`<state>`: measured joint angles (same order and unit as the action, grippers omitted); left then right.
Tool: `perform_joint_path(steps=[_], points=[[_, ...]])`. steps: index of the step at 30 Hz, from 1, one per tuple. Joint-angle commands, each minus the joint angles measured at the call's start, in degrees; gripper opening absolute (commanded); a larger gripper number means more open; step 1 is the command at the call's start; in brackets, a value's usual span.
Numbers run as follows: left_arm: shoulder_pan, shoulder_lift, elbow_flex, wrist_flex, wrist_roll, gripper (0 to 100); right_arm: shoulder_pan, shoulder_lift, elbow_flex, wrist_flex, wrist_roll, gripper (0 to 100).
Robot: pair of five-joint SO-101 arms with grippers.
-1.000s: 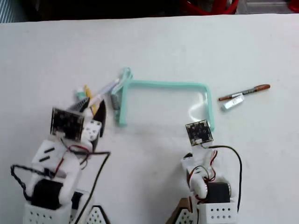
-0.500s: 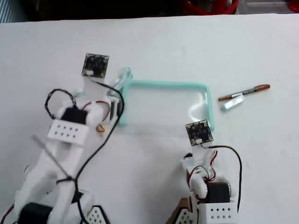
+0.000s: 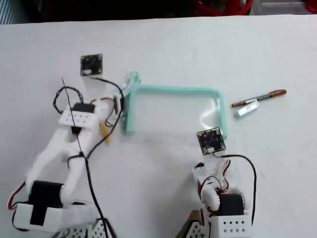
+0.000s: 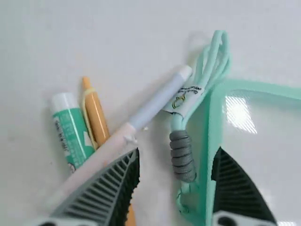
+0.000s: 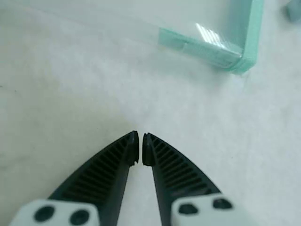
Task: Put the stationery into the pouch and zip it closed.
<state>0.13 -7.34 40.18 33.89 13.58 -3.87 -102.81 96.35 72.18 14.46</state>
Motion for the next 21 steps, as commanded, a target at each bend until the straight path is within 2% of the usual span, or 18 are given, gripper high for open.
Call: perform_joint_path(steps=[1,8,15,21], points=[[-0.22,-0.04,-2.81,-1.05,0.62,25,-0.04,-0.13,0.53,0.48,-0.18,2.9],[2.86,6.46,-5.01,-2.81,0.62,25,0.31,-0.13,0.53,0.48,-0.18,2.8],[2.42,15.60,-16.88,8.97,5.10,25,0.31,-0.13,0.53,0.48,-0.26,2.8],[2.59,16.84,-18.29,10.29,5.10,25,0.31,-0.13,0.53,0.48,-0.26,2.8]])
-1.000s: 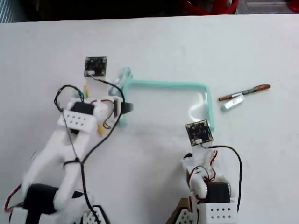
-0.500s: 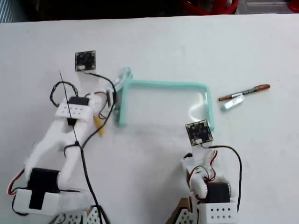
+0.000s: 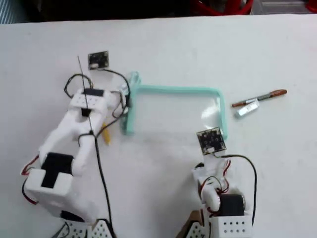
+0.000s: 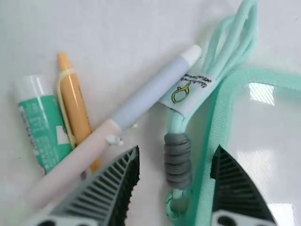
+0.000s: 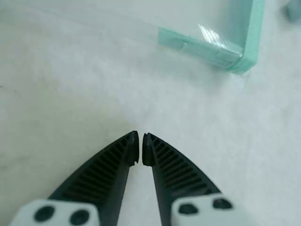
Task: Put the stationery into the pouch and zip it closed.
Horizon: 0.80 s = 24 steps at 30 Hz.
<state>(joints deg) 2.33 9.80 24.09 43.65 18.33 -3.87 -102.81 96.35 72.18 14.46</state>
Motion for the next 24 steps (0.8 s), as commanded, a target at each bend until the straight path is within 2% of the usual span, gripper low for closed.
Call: perform_joint_path(steps=[1,5,11,21,24], points=[[0.48,-0.31,-2.20,0.53,0.35,25,0.31,-0.13,0.53,0.48,-0.26,2.8],[-0.57,-0.13,-2.37,0.53,0.79,24,0.31,-0.13,0.53,0.48,-0.26,2.8],[-1.71,-0.48,-2.02,0.88,1.49,16,0.31,-0.13,0.53,0.48,-0.26,2.8],[0.40,-0.13,-1.93,1.23,1.23,24,0.31,-0.13,0.53,0.48,-0.26,2.8],[3.30,-0.13,-2.29,4.75,1.32,24,0.31,-0.13,0.53,0.48,-0.26,2.8]])
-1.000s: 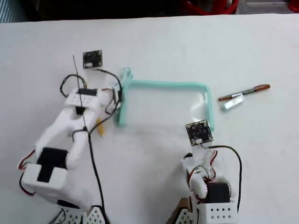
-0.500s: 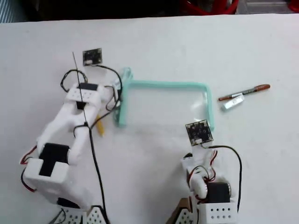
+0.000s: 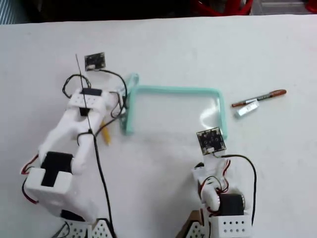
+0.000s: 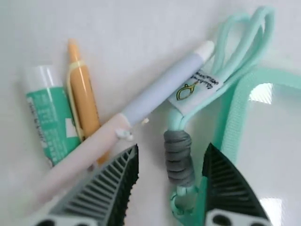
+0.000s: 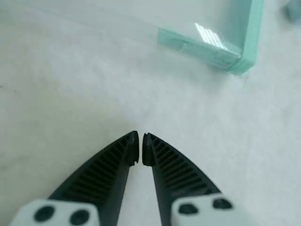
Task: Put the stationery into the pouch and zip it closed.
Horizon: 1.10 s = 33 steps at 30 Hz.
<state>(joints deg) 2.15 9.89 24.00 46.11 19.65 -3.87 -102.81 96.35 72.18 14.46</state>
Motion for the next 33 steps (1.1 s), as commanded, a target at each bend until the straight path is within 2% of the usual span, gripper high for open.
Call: perform_joint_path(steps=[1,7,11,16,22,28,33], points=[[4.26,-0.22,-2.29,2.64,0.88,24,0.31,-0.13,0.53,0.48,-0.26,2.8],[1.63,-0.04,-1.85,-0.26,7.30,24,0.31,-0.13,0.53,0.48,-0.26,2.8],[1.80,-0.04,-1.23,-0.53,7.21,23,0.31,-0.13,0.53,0.48,-0.26,2.8],[1.89,-0.04,-1.05,-0.70,6.95,15,0.31,-0.13,0.53,0.48,-0.26,2.8],[2.33,-0.04,-0.70,-0.26,7.21,19,0.31,-0.13,0.53,0.48,-0.26,2.8],[6.46,-0.04,-0.70,3.34,7.30,20,0.31,-0.13,0.53,0.48,-0.26,2.8],[5.32,1.63,-1.14,0.53,7.91,19,0.31,-0.13,0.53,0.48,-0.26,2.8]])
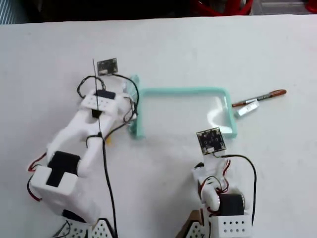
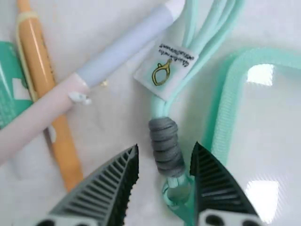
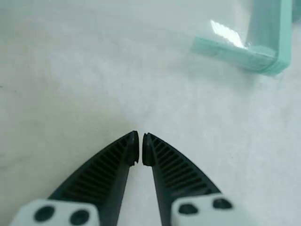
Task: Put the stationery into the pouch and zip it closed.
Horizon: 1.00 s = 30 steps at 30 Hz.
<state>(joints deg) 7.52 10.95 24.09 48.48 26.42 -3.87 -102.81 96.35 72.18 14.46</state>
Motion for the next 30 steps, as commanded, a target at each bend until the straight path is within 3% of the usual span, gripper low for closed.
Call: perform_joint_path(steps=[1,11,19,24,30], points=[[-0.48,1.63,-1.58,-2.46,2.55,19,0.31,-0.13,0.53,0.48,-0.26,2.8],[-0.48,11.74,-16.53,10.73,4.04,11,0.31,-0.13,0.53,0.48,-0.26,2.8],[0.66,11.56,-17.76,13.89,3.69,11,0.31,-0.13,0.53,0.48,-0.26,2.8],[0.75,5.14,-17.67,18.90,3.60,11,0.04,-0.13,0.53,0.48,-0.18,2.8],[0.48,-8.40,-10.29,17.93,-0.88,11,0.04,-0.13,0.53,0.48,-0.18,2.8]])
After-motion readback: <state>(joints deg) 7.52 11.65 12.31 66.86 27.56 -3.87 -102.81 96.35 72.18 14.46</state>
